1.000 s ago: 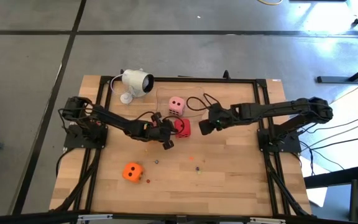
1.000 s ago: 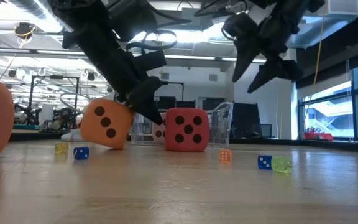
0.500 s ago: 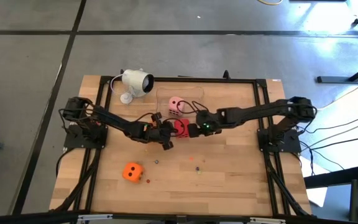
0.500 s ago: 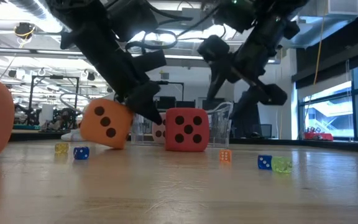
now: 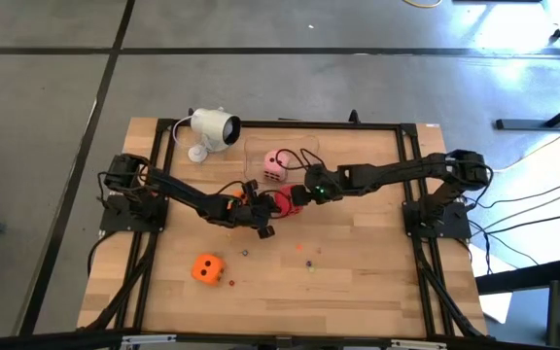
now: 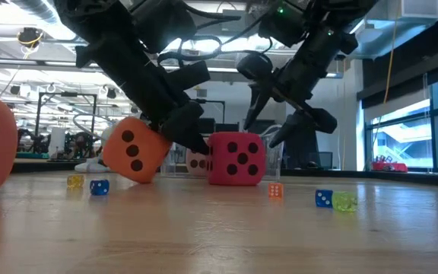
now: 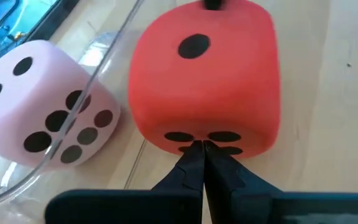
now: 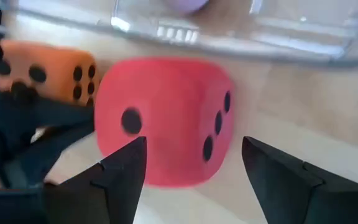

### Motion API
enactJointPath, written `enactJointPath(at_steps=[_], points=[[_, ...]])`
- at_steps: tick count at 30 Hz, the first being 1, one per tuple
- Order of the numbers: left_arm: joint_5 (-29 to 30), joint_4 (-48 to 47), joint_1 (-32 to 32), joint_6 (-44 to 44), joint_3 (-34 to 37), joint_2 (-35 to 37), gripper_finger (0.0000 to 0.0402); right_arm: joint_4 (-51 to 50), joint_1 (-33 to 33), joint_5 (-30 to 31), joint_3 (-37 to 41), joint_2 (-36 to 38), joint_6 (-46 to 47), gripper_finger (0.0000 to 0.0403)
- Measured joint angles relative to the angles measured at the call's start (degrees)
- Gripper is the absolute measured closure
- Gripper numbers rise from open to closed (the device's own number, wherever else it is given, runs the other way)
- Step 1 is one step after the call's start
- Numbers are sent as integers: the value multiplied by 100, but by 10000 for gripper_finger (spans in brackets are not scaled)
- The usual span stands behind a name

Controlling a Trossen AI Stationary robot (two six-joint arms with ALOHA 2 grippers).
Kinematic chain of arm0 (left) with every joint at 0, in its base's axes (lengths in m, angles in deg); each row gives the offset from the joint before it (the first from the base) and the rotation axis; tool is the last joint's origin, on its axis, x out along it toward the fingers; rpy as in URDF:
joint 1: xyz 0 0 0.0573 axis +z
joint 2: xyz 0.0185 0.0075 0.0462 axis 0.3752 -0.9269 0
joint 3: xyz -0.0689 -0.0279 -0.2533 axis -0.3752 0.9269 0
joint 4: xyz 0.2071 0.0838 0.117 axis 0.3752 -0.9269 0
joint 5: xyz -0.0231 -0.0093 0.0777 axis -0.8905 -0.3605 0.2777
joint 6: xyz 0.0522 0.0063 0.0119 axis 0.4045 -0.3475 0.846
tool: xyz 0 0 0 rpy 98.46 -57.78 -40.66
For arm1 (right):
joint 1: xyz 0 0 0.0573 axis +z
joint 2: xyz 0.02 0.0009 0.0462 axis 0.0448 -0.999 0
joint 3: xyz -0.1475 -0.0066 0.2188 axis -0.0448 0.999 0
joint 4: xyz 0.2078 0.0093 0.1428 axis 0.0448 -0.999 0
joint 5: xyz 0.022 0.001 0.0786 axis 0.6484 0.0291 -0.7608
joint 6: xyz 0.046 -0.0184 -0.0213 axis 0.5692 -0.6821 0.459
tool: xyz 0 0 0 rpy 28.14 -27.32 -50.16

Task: Pick & Place Dice
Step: Put the large red die into the transparent bin

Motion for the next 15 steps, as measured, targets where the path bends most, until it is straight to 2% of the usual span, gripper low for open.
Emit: enactJointPath(at_steps=[6,15], points=[[23,35,-103,35,4,-4,400,2,-148,318,0,0,-223,140],[25,80,-103,45,8,-5,400,198,-175,438,0,0,-221,139]])
